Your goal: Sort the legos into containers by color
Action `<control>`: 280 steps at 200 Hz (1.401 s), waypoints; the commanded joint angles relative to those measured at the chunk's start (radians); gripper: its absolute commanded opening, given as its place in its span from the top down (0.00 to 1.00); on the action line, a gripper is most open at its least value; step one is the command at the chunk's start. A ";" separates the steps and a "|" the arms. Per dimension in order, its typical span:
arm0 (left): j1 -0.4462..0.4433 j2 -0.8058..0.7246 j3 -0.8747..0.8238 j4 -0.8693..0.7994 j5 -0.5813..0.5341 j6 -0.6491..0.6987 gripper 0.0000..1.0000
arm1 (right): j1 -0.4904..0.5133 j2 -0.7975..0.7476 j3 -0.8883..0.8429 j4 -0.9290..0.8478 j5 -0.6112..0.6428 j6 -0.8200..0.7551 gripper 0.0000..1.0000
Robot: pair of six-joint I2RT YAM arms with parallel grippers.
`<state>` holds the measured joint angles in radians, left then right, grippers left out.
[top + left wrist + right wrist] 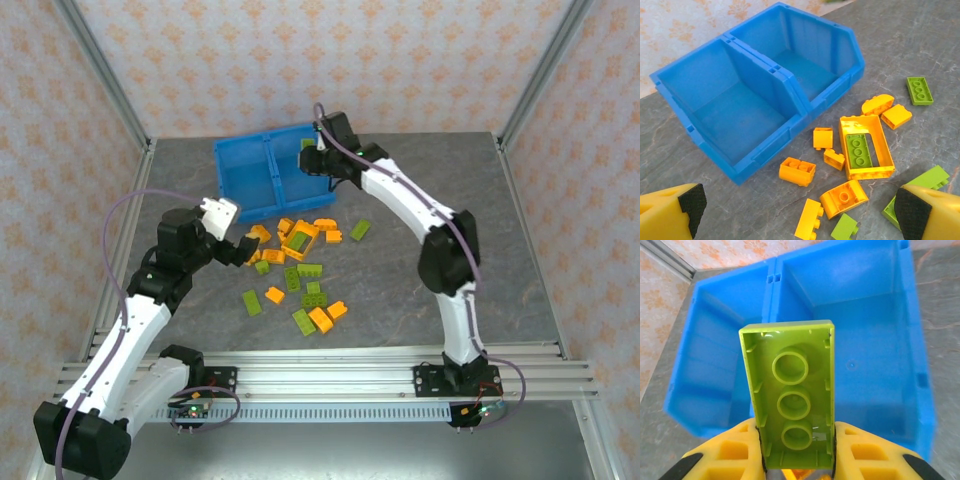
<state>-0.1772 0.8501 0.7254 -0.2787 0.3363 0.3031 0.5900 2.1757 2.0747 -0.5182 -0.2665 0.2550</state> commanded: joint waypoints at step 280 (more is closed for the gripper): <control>-0.011 0.011 -0.004 0.024 -0.029 0.022 0.00 | 0.018 -0.497 -0.573 -0.042 0.027 -0.115 0.45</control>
<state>-0.1772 0.8600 0.7254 -0.2749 0.2878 0.2810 0.5938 1.7805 1.6699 -0.5449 -0.2443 0.2070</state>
